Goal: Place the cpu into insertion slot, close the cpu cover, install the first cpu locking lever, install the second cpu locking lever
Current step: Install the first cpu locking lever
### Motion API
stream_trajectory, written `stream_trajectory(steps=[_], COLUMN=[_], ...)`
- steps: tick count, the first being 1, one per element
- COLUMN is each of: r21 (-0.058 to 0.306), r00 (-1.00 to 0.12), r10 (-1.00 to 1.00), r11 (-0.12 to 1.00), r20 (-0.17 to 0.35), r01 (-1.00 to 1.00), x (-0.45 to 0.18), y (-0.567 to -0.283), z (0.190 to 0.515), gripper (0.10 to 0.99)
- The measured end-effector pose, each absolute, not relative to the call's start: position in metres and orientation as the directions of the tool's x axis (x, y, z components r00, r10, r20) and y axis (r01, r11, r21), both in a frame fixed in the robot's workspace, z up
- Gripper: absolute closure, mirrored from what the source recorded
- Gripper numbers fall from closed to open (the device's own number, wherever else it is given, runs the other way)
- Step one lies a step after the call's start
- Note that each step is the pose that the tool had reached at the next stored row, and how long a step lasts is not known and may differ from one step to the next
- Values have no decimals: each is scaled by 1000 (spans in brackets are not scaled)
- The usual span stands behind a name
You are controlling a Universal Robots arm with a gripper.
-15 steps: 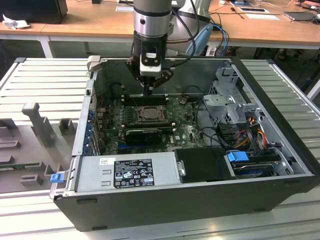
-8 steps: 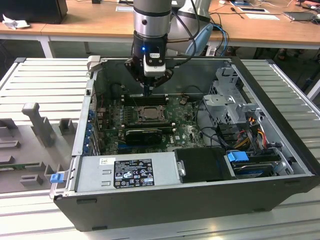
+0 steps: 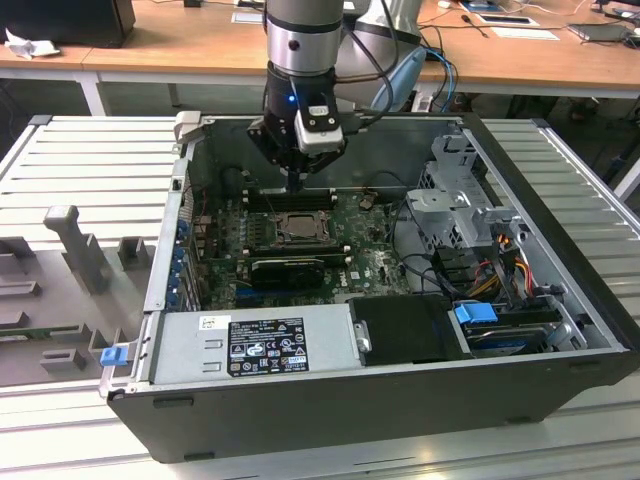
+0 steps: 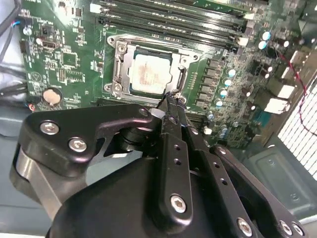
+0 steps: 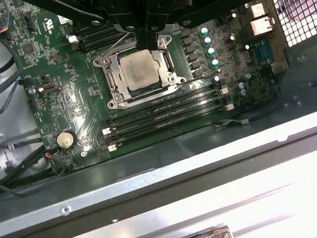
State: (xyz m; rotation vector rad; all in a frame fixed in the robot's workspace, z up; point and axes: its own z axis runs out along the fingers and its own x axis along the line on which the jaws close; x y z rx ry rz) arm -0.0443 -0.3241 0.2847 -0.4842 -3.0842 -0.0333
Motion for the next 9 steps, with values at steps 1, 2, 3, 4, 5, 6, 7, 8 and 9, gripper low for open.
stream_trajectory(steps=[1,2,3,4,5,6,7,8,9], r21=[18,18,18,18,18,18,18,18,18], r00=[-961,-972,-977,-980,-985,-988,-992,-994,-996], r10=[276,233,214,197,172,154,128,110,88], r11=[961,972,977,980,985,988,992,994,996], r20=[22,22,22,22,22,22,22,21,21], r01=[277,233,214,197,173,154,128,110,89], x=[-44,-44,-44,-44,-44,-44,-44,-44,-44], y=[-324,-324,-324,-324,-324,-324,-324,-324,-324], z=[285,284,284,284,284,284,283,283,283], gripper=[980,980,980,980,980,980,980,980,980])
